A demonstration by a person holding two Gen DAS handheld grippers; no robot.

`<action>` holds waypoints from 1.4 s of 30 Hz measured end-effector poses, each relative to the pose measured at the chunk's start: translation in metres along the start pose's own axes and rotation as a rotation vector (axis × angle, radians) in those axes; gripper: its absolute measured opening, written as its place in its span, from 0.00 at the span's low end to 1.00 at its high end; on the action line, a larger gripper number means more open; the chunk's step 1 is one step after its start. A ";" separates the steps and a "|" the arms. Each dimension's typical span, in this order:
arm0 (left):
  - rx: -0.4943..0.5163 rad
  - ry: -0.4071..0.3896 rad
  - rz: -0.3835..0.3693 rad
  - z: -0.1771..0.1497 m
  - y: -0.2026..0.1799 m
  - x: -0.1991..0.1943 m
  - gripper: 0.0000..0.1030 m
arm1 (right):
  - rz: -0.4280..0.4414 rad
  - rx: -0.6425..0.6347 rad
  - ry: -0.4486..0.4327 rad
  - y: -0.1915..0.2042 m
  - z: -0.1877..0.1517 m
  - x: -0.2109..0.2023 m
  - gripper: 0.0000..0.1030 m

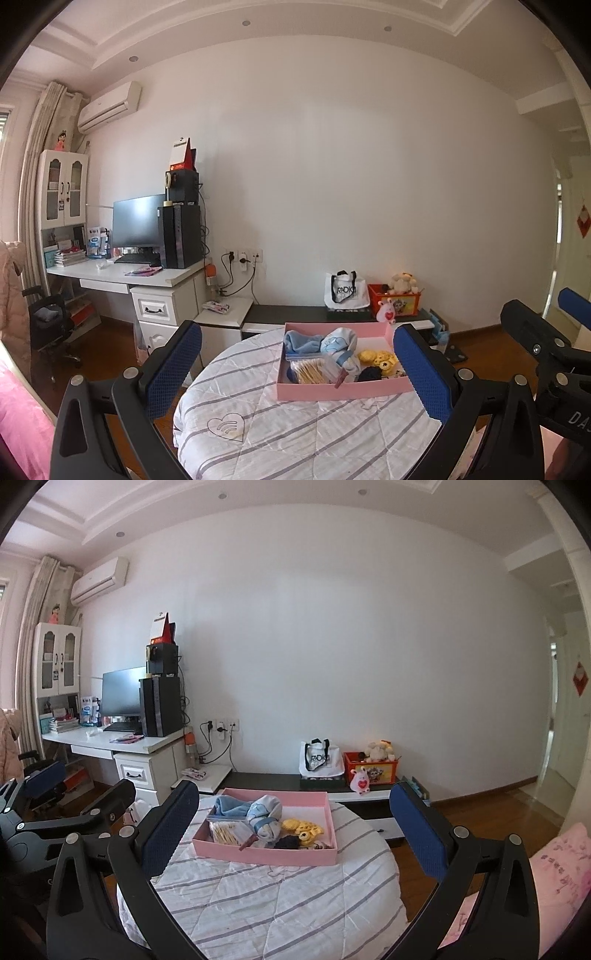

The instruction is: Organize soft objects

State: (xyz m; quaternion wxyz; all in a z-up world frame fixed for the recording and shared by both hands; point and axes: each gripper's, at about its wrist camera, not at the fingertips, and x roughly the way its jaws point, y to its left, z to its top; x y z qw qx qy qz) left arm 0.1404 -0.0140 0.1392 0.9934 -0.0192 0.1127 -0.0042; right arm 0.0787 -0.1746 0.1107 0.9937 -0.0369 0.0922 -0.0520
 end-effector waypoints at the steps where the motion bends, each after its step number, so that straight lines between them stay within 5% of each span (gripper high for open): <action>1: 0.001 -0.001 0.002 0.000 0.000 0.000 1.00 | 0.002 -0.001 0.000 0.000 0.000 0.000 1.00; 42: 0.000 -0.013 0.008 -0.009 -0.002 -0.001 1.00 | -0.003 -0.030 -0.032 0.005 0.008 -0.014 1.00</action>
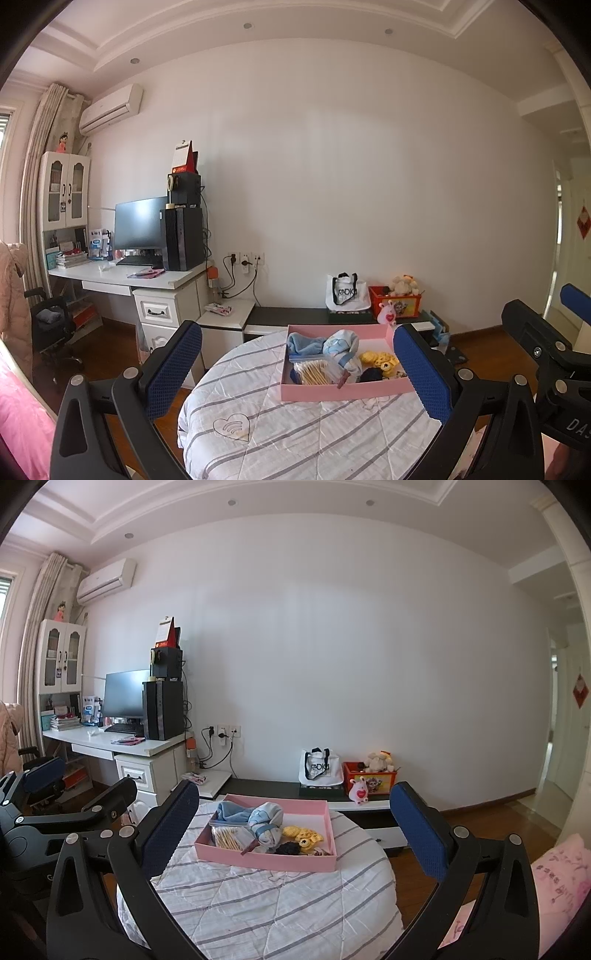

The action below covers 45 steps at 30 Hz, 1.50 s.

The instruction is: Organize soft objects

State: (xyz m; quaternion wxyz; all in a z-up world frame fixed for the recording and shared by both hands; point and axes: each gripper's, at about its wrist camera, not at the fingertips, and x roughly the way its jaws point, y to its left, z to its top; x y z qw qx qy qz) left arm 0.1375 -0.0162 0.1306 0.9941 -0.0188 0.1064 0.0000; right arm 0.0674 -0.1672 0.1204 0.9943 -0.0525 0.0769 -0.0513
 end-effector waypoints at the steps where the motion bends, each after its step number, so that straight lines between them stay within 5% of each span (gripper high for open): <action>1: 0.001 0.001 0.000 0.001 0.000 -0.001 1.00 | 0.000 0.001 0.001 0.000 0.000 0.000 1.00; 45: 0.000 0.008 -0.004 0.002 0.000 -0.006 1.00 | 0.004 0.005 0.002 0.000 -0.001 0.001 1.00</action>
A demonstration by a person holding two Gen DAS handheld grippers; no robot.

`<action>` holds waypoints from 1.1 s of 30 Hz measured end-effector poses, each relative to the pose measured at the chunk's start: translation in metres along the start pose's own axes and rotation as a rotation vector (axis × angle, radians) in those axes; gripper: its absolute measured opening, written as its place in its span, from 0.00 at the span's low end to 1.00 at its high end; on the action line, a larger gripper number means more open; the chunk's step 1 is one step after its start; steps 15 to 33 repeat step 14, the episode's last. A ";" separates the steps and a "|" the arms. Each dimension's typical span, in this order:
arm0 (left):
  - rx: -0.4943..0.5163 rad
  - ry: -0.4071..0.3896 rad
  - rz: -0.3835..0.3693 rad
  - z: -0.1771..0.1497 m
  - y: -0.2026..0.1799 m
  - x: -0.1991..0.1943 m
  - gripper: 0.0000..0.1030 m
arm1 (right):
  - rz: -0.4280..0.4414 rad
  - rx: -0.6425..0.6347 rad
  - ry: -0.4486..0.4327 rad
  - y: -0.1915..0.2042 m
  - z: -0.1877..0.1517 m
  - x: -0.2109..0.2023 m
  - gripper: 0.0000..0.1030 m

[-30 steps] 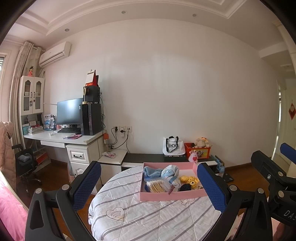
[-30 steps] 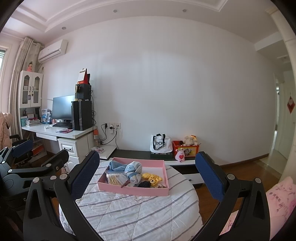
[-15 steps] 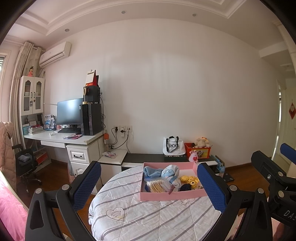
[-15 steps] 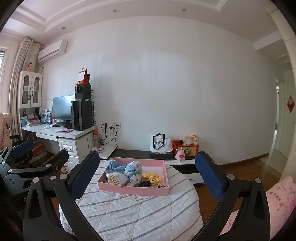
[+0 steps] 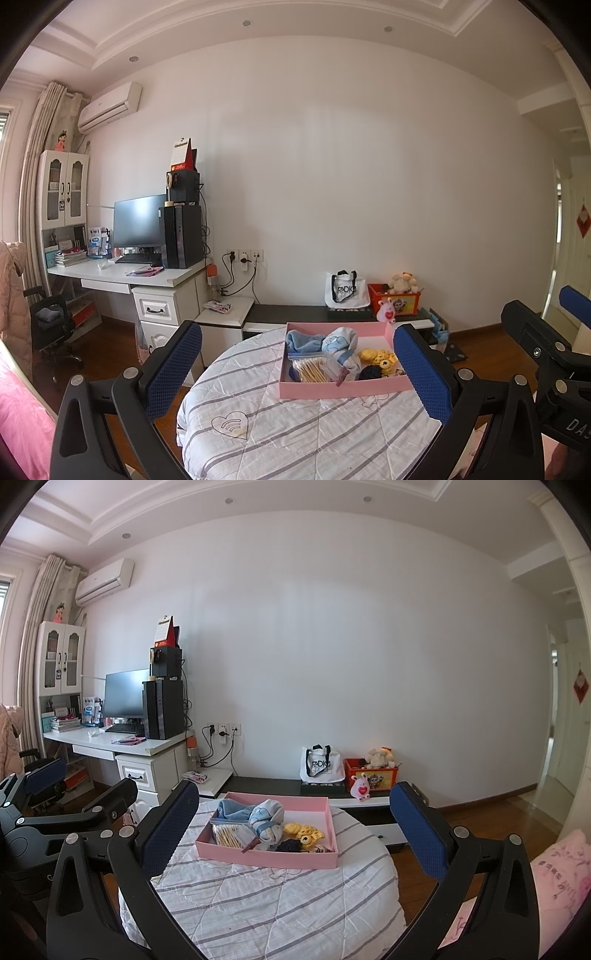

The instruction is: Organize soft objects

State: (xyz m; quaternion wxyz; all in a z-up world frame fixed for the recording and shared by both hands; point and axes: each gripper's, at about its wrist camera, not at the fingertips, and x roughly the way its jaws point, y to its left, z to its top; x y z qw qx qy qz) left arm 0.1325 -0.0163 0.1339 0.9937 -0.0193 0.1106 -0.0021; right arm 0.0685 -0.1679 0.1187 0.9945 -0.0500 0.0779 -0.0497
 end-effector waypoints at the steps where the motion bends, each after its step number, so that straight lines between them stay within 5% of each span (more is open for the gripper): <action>1: 0.001 0.000 0.000 0.000 0.000 0.000 1.00 | 0.000 0.000 0.000 0.000 0.000 0.000 1.00; 33: -0.002 0.011 0.002 0.001 0.001 0.001 1.00 | 0.001 0.000 0.003 0.001 -0.002 0.000 1.00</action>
